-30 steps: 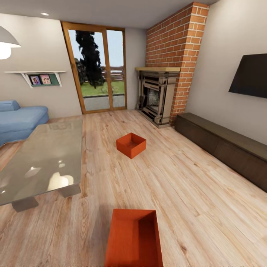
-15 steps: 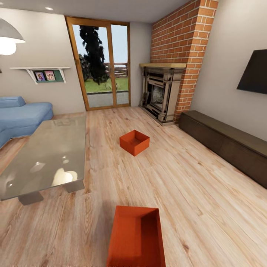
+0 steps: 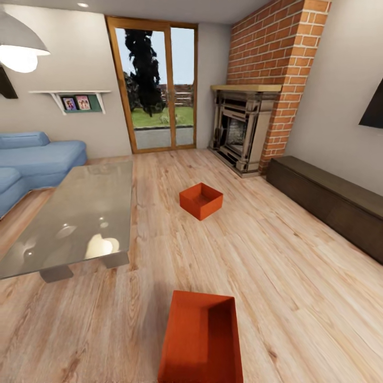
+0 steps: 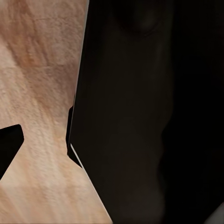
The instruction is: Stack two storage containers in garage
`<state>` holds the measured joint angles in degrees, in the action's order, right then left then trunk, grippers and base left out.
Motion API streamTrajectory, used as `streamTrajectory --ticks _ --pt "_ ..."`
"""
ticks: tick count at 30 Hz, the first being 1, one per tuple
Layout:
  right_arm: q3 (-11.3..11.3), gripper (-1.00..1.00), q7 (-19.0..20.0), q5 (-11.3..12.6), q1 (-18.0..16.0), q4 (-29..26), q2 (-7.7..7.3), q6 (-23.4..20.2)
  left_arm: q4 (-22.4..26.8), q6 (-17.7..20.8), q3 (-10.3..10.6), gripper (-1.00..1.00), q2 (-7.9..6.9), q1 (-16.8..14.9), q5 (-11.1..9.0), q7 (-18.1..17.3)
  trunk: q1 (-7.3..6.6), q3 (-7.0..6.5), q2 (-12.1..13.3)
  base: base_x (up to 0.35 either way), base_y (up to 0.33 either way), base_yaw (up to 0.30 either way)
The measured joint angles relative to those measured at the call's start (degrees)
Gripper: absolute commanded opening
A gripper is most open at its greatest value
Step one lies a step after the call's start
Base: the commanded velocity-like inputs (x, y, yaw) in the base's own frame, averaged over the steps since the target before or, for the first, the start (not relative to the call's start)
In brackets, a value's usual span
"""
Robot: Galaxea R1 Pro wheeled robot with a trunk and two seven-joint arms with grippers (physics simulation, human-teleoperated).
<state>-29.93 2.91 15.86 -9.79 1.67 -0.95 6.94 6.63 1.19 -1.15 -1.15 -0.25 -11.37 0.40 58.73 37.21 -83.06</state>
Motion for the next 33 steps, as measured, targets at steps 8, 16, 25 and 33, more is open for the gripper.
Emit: streamTrajectory --ticks 8,16,25,33 --pt "0.1 1.00 0.6 0.0 0.0 0.0 -0.21 0.0 0.0 0.0 -0.1 1.00 0.00 0.0 0.0 0.0 0.00 0.74 0.0 0.000 0.000 0.051" --pt "0.1 1.00 0.7 0.4 0.0 0.0 -0.16 -0.1 0.0 0.0 0.0 1.00 0.00 0.0 0.0 0.0 0.00 1.48 0.0 0.000 0.000 -0.069" --pt "0.1 1.00 0.7 0.5 0.0 0.0 -0.09 -0.1 0.0 0.0 0.0 1.00 0.00 0.0 0.0 0.0 0.00 2.32 0.0 0.000 0.000 -0.088" --pt "0.1 1.00 0.6 0.2 0.0 0.0 0.00 0.0 0.0 0.0 -0.1 1.00 0.00 0.0 0.0 0.0 0.00 3.06 0.0 0.000 0.000 -0.083"
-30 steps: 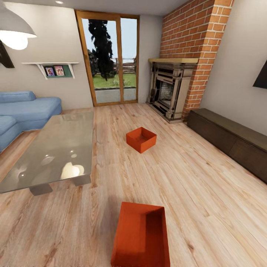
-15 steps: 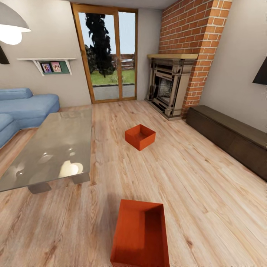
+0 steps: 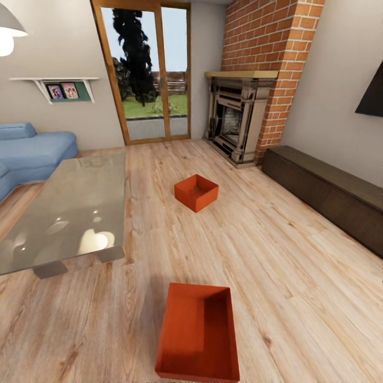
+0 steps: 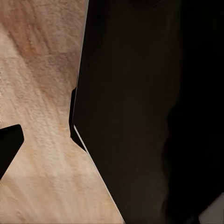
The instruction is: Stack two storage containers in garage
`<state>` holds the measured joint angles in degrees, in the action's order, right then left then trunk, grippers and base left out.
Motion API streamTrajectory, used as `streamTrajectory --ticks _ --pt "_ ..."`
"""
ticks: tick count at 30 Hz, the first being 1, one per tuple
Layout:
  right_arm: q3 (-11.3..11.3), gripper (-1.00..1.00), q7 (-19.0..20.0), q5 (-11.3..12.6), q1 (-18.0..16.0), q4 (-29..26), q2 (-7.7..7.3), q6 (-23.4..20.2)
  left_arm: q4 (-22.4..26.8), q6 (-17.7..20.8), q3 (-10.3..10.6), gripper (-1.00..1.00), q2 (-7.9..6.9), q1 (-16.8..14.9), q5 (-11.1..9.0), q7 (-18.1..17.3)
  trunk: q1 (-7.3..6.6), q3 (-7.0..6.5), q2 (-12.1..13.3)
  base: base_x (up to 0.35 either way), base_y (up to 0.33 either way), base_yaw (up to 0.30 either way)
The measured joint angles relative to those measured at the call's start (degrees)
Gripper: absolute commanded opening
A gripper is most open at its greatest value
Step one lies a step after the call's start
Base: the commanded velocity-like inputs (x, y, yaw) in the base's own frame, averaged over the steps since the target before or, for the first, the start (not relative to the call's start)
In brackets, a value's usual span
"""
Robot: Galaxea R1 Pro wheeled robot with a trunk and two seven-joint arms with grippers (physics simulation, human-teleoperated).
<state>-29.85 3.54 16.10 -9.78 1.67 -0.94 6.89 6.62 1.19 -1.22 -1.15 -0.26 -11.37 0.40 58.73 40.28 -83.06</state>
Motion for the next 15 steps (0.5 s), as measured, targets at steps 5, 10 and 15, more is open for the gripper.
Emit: streamTrajectory --ticks 5,10,15 --pt "0.0 1.00 -0.1 -0.2 0.0 0.0 -0.02 0.0 0.0 0.0 0.0 1.00 0.00 0.0 0.0 0.0 0.00 0.47 0.0 0.000 0.000 -0.028" --pt "0.0 1.00 -0.1 -0.2 0.0 0.0 0.04 0.0 0.0 0.0 0.1 1.00 0.00 0.0 0.0 0.0 0.00 0.93 0.0 0.000 0.000 -0.006" --pt "0.0 1.00 -0.1 -0.3 0.0 0.0 0.02 0.0 0.0 0.0 0.1 1.00 0.00 0.0 0.0 0.0 0.00 1.40 0.0 0.000 0.000 -0.001"
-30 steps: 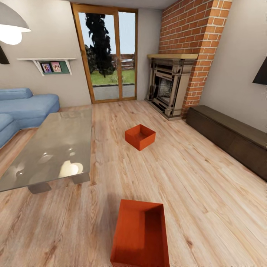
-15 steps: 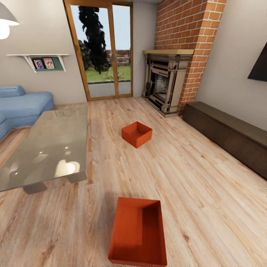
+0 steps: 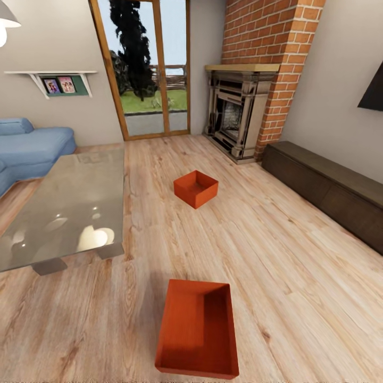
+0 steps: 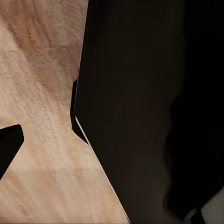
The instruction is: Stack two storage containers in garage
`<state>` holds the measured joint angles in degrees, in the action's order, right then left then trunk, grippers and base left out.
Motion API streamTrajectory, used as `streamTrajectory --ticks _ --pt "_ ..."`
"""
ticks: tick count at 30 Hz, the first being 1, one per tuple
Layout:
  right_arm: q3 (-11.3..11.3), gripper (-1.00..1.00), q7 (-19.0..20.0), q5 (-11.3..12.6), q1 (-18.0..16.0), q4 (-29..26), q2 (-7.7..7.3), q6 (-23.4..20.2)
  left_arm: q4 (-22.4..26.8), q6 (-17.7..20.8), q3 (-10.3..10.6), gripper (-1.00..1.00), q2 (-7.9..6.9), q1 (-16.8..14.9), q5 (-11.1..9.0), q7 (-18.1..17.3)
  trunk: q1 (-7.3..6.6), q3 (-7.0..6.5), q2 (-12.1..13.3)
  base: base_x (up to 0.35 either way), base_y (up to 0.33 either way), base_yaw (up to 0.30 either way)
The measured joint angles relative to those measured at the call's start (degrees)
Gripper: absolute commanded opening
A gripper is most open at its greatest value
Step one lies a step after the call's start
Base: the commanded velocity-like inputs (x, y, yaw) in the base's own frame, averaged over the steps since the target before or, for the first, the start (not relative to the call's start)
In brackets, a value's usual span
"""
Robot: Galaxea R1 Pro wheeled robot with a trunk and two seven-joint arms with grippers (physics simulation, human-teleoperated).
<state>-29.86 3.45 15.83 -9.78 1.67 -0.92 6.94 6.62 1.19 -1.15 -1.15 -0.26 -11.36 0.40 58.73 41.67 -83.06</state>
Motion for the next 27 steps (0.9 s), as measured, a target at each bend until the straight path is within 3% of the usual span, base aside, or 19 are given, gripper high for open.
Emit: streamTrajectory --ticks 19,27 --pt "0.1 1.00 -0.4 0.2 0.0 0.0 0.22 0.0 0.0 0.0 0.0 1.00 0.00 0.0 0.0 0.0 0.00 1.39 0.0 0.000 0.000 -0.006" --pt "0.2 1.00 -0.4 0.5 0.0 0.0 0.13 0.0 0.0 0.0 0.0 1.00 0.00 0.0 0.0 0.0 0.00 1.68 0.0 0.000 0.000 -0.144"
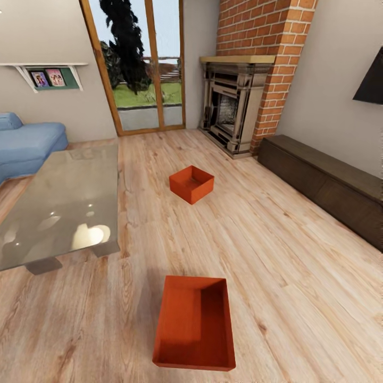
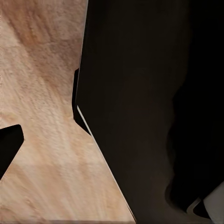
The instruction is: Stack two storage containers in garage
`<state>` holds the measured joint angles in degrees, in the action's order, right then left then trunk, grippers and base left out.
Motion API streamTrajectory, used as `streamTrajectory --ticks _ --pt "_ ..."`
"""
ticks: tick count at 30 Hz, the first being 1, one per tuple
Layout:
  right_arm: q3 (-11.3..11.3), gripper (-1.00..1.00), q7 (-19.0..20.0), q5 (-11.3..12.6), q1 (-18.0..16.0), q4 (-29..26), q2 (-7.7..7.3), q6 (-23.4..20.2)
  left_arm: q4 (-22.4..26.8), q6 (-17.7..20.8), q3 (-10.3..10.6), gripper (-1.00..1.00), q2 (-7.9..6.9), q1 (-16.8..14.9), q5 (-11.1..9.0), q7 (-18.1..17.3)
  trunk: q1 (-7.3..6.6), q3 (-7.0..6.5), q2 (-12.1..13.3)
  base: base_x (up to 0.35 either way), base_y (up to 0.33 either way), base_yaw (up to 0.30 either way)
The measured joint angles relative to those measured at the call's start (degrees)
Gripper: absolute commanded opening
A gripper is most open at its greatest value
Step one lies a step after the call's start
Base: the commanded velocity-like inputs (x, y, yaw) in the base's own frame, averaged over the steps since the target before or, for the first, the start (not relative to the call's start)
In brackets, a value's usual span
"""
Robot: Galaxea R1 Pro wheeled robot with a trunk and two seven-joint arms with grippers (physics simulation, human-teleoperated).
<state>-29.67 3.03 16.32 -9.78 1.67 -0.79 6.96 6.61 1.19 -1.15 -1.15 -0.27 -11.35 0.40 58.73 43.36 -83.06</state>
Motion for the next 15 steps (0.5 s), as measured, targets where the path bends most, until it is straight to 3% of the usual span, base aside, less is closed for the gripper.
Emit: streamTrajectory --ticks 6,15 --pt "0.0 1.00 0.0 0.0 0.0 0.0 0.01 0.0 0.0 0.0 0.0 1.00 0.00 0.0 0.0 0.0 0.00 0.35 0.0 0.000 0.000 -0.159" --pt "-0.1 1.00 -0.1 -0.4 0.0 0.0 0.26 -0.3 0.0 0.0 -0.1 1.00 0.00 0.0 0.0 0.0 0.00 0.48 0.0 0.000 0.000 -0.027"
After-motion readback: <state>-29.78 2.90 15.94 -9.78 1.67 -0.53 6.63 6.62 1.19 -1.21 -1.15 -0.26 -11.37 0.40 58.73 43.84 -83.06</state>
